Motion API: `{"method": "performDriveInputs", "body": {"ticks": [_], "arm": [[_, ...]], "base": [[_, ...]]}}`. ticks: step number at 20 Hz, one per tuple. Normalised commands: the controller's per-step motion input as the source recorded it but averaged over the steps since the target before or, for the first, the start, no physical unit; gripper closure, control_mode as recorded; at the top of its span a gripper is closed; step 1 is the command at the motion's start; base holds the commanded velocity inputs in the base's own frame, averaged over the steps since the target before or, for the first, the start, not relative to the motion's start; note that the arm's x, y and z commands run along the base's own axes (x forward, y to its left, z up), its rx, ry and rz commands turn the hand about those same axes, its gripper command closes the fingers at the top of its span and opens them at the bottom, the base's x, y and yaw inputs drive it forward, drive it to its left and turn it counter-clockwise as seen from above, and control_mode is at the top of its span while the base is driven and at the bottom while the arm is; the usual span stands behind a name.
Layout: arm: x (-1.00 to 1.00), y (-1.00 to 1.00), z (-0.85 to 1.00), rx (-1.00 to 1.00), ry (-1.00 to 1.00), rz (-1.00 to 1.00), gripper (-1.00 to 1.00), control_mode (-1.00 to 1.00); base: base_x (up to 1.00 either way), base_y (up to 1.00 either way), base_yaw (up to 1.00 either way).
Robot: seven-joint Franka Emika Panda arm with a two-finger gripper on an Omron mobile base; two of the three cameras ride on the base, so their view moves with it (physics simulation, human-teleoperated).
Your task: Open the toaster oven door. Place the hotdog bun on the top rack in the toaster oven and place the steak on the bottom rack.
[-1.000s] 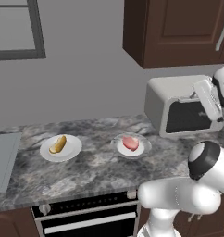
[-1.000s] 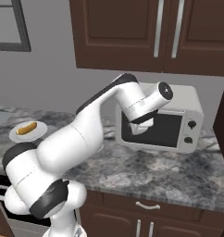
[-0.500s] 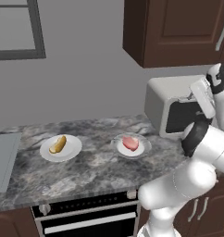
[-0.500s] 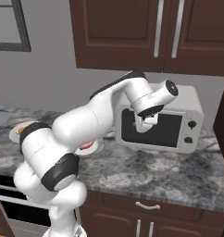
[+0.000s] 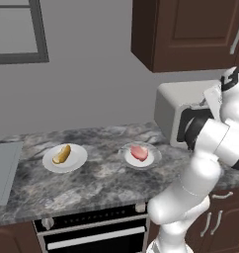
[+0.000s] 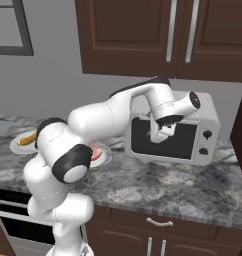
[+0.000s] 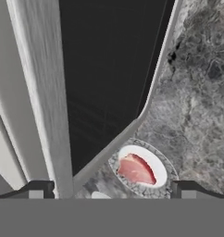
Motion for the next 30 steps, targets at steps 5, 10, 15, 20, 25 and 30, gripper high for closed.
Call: {"method": "performDriveInputs", "body": {"ticks": [5,10,15,20,25,30], "arm": [[0.25,-0.06,-0.12,0.03,0.00,-0.04,-1.00,-1.00],[0.27,0.00,-0.23,0.01,0.00,-0.03,-1.00,-1.00],[0.15,0.01,-0.28,0.01,0.00,-0.02,-1.00,-1.00],[-0.13,0.00,-0.45,0.00,0.01,-0.01,-1.00,-1.00],[-0.15,0.03,-0.40,0.00,0.07,-0.03,-1.00,-1.00],[-0.34,0.00,-0.43,0.00,0.11,0.00,-1.00,-1.00]], "base": [[0.00,0.00,0.00],[0.00,0.00,0.00],[0.00,0.00,0.00],[0.00,0.00,0.00],[0.00,0.00,0.00],[0.00,0.00,0.00]]}}
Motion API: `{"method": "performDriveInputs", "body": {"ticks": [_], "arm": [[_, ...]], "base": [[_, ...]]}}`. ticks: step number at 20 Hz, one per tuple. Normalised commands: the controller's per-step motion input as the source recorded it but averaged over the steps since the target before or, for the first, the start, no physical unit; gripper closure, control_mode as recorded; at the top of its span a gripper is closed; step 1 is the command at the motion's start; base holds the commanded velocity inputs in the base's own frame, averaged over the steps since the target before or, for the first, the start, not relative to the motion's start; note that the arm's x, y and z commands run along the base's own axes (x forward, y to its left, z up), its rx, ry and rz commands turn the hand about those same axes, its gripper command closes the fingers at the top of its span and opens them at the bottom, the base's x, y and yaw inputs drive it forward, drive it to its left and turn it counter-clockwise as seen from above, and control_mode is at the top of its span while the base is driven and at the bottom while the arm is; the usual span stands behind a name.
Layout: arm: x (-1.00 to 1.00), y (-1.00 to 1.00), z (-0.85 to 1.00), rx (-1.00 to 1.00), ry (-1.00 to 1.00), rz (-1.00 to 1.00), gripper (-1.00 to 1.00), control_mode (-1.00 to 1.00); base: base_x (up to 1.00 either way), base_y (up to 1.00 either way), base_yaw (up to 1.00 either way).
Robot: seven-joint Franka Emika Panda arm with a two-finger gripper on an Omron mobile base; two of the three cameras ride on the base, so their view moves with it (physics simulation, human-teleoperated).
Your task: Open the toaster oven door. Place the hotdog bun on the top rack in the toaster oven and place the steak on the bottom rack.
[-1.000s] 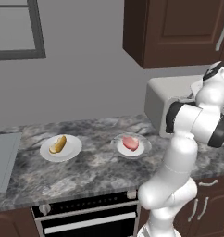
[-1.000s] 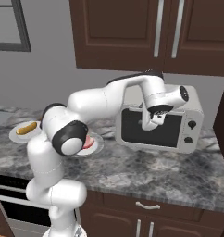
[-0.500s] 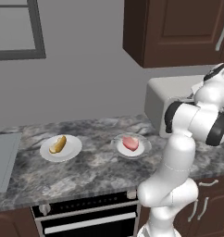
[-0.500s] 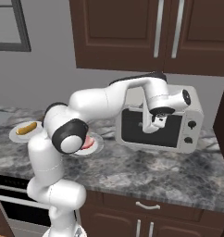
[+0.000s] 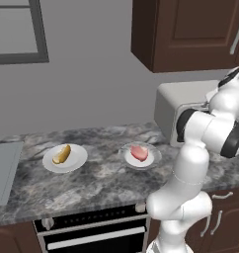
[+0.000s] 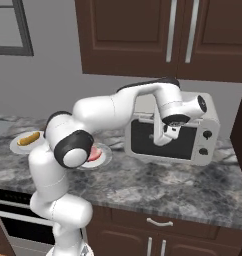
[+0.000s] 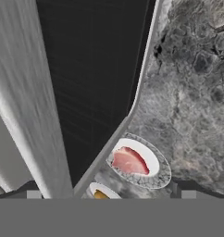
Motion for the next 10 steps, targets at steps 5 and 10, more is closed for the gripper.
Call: {"method": "performDriveInputs", "body": {"ticks": [5,10], "arm": [[-0.43,0.00,-0.38,0.00,0.07,0.00,-1.00,-1.00],[-0.58,0.00,-0.07,0.00,-0.04,0.00,-1.00,-1.00]], "base": [[0.00,0.00,0.00],[0.00,0.00,0.00]]}}
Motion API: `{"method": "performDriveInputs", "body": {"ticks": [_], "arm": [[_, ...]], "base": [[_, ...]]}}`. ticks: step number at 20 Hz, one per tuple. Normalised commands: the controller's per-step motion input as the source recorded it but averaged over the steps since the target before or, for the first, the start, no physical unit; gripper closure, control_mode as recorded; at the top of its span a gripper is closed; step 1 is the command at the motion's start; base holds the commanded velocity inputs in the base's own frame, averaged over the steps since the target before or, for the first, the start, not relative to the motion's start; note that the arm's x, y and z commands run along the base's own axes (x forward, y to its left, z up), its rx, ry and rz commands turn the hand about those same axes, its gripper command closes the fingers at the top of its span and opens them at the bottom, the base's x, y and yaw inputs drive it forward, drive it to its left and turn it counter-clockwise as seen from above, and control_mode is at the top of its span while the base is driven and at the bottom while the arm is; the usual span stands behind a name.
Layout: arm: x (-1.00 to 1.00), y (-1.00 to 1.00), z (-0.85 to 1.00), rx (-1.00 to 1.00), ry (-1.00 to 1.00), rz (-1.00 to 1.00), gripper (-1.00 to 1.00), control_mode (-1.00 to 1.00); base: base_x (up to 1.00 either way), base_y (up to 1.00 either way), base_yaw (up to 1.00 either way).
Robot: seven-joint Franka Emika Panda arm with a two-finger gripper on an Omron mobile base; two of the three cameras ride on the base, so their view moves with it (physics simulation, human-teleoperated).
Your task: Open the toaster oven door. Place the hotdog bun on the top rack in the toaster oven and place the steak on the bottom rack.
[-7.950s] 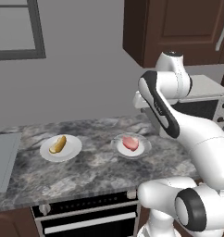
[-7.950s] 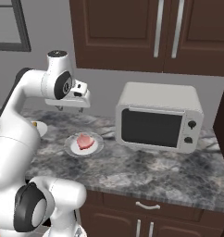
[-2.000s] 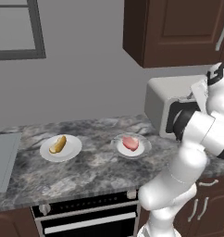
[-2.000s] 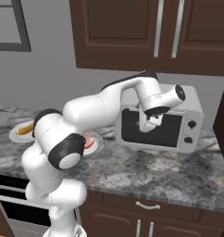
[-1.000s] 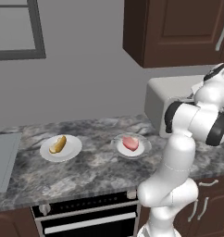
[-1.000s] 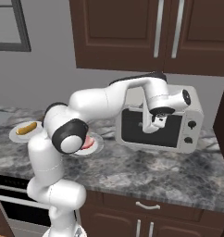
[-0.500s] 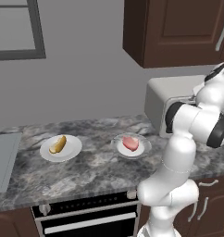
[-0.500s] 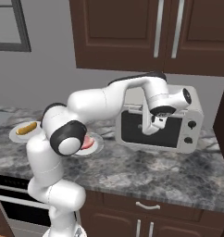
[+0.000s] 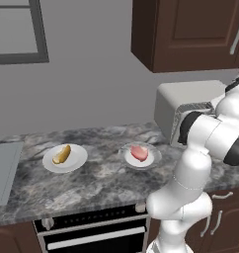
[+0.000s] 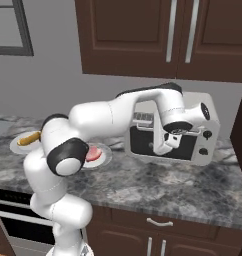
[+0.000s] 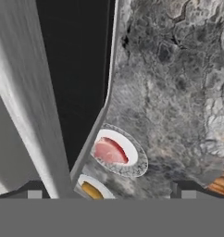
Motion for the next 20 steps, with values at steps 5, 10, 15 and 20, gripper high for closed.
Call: {"method": "performDriveInputs", "body": {"ticks": [5,10,15,20], "arm": [[-0.59,0.00,-0.02,-0.06,-0.13,0.00,-1.00,-1.00],[-0.57,0.00,0.03,-0.05,-0.10,0.00,-1.00,-1.00],[-0.56,0.00,0.11,-0.08,-0.07,0.09,-1.00,-1.00],[-0.02,0.14,0.43,-0.31,-0.20,0.36,-1.00,-1.00]], "base": [[0.00,0.00,0.00],[0.00,0.00,0.00],[0.00,0.00,0.00],[0.00,0.00,0.00]]}}
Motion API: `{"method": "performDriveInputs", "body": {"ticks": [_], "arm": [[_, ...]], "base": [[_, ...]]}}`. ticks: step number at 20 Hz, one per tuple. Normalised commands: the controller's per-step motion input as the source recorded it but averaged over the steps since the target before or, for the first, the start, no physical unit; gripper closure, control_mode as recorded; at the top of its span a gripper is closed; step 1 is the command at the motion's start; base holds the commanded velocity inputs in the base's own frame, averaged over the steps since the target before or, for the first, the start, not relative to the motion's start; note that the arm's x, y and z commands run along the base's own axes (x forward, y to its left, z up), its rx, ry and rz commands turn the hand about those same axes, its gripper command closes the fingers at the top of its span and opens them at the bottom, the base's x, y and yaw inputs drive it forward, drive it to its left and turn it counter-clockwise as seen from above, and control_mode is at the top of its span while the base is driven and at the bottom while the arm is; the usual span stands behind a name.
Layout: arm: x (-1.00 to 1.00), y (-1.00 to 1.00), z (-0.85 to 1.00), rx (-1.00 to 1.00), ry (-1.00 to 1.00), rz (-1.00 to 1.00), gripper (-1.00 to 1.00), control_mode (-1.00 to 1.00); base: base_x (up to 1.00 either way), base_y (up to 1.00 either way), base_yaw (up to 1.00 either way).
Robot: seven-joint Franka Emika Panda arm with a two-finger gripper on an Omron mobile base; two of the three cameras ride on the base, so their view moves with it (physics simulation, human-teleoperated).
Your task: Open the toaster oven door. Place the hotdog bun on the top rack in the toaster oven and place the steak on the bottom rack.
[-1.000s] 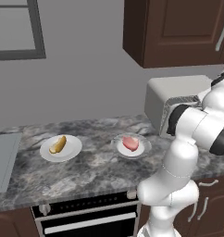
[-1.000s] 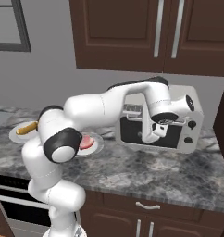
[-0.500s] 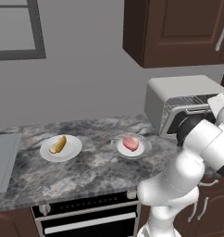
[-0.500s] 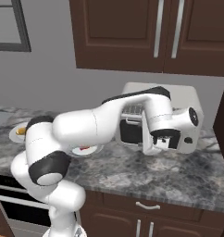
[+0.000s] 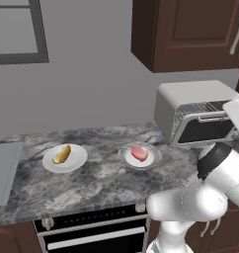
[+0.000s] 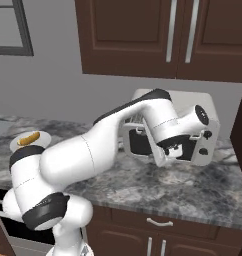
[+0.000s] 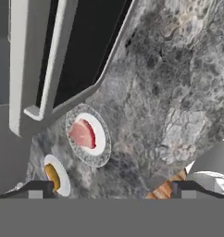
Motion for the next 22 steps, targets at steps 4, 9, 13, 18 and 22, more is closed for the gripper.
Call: {"method": "performDriveInputs", "body": {"ticks": [4,9,13,18,22], "arm": [[0.02,0.04,0.20,-0.26,-0.48,0.64,-1.00,-1.00],[0.18,0.00,0.05,-0.10,-0.47,0.60,-1.00,-1.00],[0.15,0.02,0.19,-0.20,-0.51,0.48,-1.00,-1.00],[0.00,0.01,0.39,-0.60,-0.37,0.35,-1.00,-1.00],[0.16,0.16,0.26,-0.60,-0.29,0.08,-1.00,-1.00]], "base": [[0.00,0.00,0.00],[0.00,0.00,0.00],[0.00,0.00,0.00],[0.00,0.00,0.00],[0.00,0.00,0.00]]}}
